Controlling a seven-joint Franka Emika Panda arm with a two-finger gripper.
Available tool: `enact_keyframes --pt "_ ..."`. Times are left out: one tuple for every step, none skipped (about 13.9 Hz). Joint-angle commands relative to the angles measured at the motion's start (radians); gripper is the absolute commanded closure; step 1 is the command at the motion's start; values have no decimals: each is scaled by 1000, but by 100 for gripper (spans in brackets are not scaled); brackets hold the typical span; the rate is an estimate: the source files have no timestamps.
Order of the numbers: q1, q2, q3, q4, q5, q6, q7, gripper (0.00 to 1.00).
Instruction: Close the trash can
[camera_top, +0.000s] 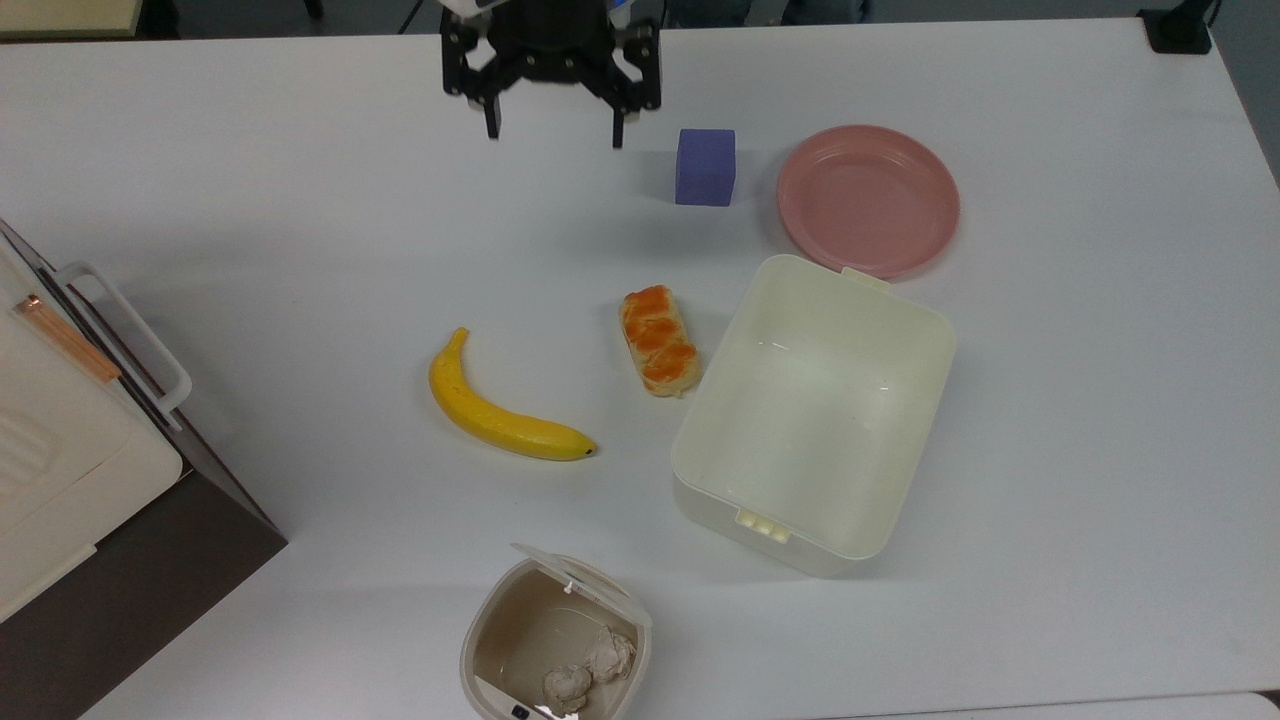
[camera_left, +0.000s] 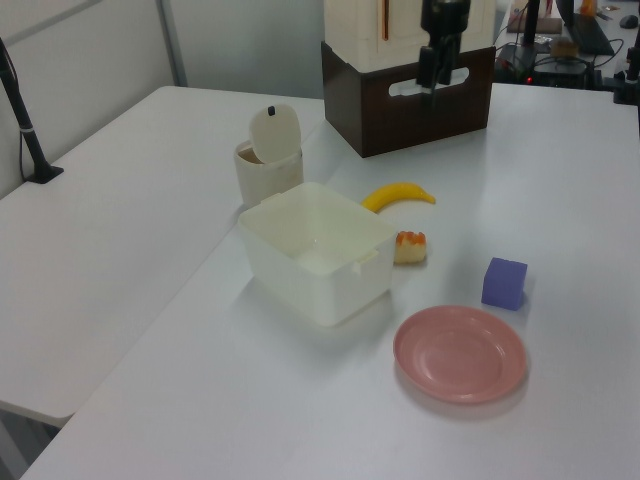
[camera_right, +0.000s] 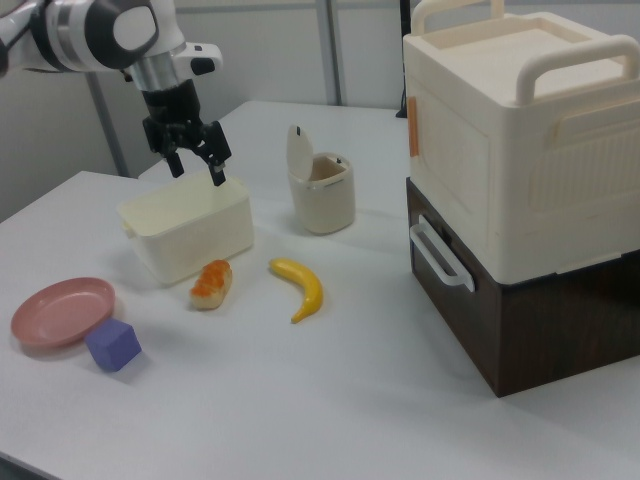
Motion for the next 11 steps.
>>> enact_keyframes --pt "10 -62 -17 -59 22 -45 -26 0" --pt "7 -60 -17 -57 25 -45 -27 0" --pt "2 -59 -17 -57 34 -43 -24 0" --pt "0 -59 -17 -57 47 -42 -24 0" --pt "-3 -59 -19 -57 61 -40 -26 0" --pt "-18 -59 -20 -57 90 -42 -26 0" --pt "-29 -59 -23 -57 124 -43 -26 0" --pt "-32 -60 -34 -57 136 -45 -26 0" --pt "-32 -62 -40 -57 141 -45 -26 0" --pt "-32 -60 -40 -57 141 -45 -26 0" --pt "-32 -60 -40 -57 141 -43 -26 0"
